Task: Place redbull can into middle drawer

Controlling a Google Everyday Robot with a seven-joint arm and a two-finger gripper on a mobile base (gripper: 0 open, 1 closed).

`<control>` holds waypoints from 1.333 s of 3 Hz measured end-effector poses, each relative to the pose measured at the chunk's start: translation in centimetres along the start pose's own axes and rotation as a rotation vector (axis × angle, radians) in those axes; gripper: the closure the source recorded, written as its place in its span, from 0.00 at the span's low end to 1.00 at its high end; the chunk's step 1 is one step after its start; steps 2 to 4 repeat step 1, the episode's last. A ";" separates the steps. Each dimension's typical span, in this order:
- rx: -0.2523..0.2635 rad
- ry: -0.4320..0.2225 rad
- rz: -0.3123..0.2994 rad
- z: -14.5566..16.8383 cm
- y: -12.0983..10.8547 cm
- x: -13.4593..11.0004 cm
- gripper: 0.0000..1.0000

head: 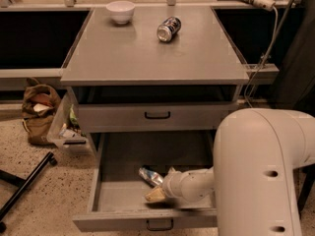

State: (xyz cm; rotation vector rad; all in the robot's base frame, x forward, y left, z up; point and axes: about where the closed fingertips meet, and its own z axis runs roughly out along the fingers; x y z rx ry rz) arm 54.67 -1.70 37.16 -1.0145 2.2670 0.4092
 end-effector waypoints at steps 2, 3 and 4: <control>0.000 0.000 0.000 0.0 0.0 0.0 0.00; 0.000 0.000 0.000 0.0 0.0 0.0 0.00; 0.000 0.000 0.000 0.0 0.0 0.0 0.00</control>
Offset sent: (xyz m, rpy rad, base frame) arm 0.0000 0.0000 0.0000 0.0000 0.0000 0.0000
